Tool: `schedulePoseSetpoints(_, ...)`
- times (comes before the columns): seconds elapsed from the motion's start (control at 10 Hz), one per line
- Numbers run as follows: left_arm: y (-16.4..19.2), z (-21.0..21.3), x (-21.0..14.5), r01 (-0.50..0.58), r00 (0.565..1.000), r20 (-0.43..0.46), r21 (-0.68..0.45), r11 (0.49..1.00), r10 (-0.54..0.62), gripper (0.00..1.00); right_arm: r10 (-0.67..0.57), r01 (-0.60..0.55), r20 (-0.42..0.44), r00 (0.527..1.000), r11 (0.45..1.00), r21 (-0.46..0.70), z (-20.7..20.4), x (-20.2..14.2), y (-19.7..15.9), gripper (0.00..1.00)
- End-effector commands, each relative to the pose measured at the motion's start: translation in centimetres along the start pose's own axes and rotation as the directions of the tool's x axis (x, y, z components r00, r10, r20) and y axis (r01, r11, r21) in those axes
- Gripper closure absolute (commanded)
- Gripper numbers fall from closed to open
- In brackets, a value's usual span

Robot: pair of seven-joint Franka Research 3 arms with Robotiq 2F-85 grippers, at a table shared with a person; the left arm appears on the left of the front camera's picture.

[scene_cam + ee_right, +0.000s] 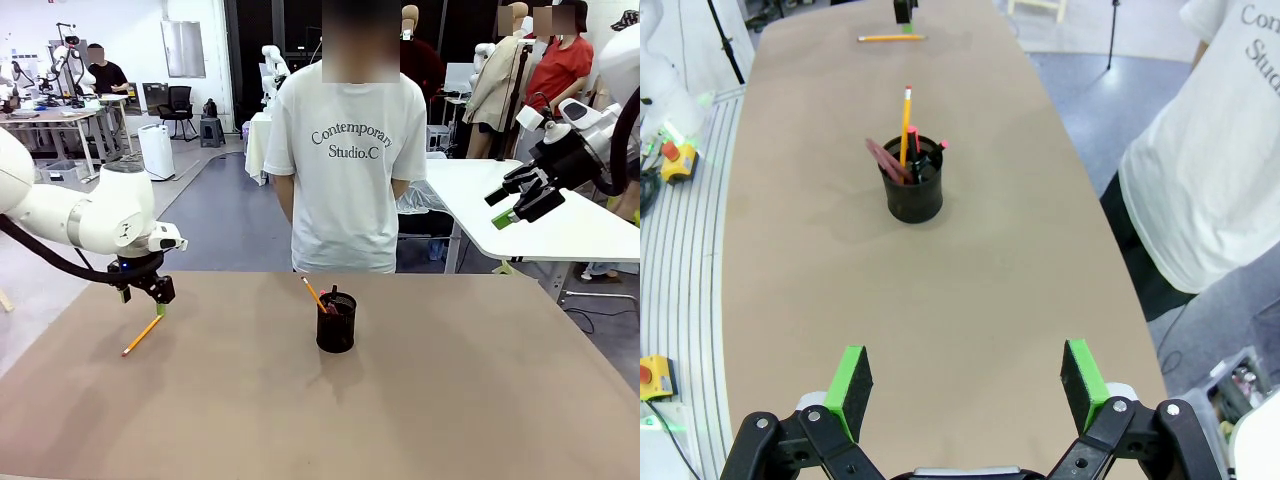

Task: Place the pens into the pen holder.
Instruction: Pick up a writing instrument from the table and place it into the Pen holder.

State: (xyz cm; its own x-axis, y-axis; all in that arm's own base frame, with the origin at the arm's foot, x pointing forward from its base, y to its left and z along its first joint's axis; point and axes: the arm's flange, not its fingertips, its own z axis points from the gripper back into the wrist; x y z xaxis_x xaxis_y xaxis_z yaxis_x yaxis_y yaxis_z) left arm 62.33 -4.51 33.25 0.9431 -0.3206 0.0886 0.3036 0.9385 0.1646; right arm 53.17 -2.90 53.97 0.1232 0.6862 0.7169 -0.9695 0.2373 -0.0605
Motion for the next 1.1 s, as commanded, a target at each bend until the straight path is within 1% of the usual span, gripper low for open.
schedulePoseSetpoints(0.0,0.3,-0.2,0.5,0.017,1.000,0.004,-0.051,0.999,-0.017,0.00,-0.019,0.019,-0.016,1.000,1.000,0.002,0.1,0.3,0.3,0.00)
schedulePoseSetpoints(0.2,0.3,-0.9,0.2,0.015,1.000,0.009,-0.105,0.994,-0.014,0.00,-0.019,0.019,-0.016,1.000,1.000,0.002,0.1,0.3,0.3,0.00)
schedulePoseSetpoints(0.5,0.1,-1.6,0.2,0.019,1.000,0.003,-0.125,0.992,-0.019,0.00,-0.019,0.019,-0.016,1.000,1.000,0.002,0.1,0.3,0.3,0.00)
schedulePoseSetpoints(0.6,0.1,-1.8,0.3,0.027,1.000,0.003,-0.128,0.991,-0.027,0.05,-0.019,0.019,-0.016,1.000,1.000,0.002,0.1,0.3,0.3,0.00)
schedulePoseSetpoints(0.7,0.0,-1.9,0.3,0.037,0.999,0.007,-0.125,0.991,-0.036,0.14,-0.019,0.019,-0.016,1.000,1.000,0.002,0.1,0.3,0.3,0.00)
schedulePoseSetpoints(0.8,0.0,-2.1,0.4,0.042,0.999,0.005,-0.124,0.991,-0.041,0.27,-0.019,0.019,-0.016,1.000,1.000,0.002,0.1,0.3,0.3,0.00)
schedulePoseSetpoints(1.0,-0.1,-2.2,0.4,0.049,0.999,0.000,-0.116,0.992,-0.050,0.55,-0.019,0.019,-0.016,1.000,1.000,0.002,0.1,0.3,0.3,0.00)
